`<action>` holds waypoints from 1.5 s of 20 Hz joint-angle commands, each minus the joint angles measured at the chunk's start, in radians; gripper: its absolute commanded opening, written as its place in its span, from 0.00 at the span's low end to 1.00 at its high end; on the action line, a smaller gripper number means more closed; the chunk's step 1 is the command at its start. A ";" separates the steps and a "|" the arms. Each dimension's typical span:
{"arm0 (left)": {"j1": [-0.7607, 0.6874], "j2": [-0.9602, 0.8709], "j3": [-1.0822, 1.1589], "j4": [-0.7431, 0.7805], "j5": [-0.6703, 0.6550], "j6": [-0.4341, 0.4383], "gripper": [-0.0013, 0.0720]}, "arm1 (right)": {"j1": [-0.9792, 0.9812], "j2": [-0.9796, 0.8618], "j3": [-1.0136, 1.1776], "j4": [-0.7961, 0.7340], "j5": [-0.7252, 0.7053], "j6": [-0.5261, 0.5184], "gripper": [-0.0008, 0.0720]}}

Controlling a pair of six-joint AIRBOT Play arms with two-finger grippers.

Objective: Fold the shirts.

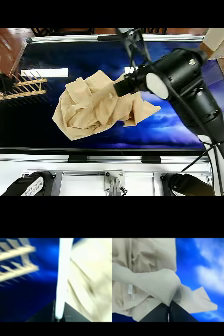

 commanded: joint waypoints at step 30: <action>-0.981 0.260 -0.398 0.260 -0.339 -0.389 0.07 | -0.246 0.158 0.024 0.164 0.103 -0.155 0.11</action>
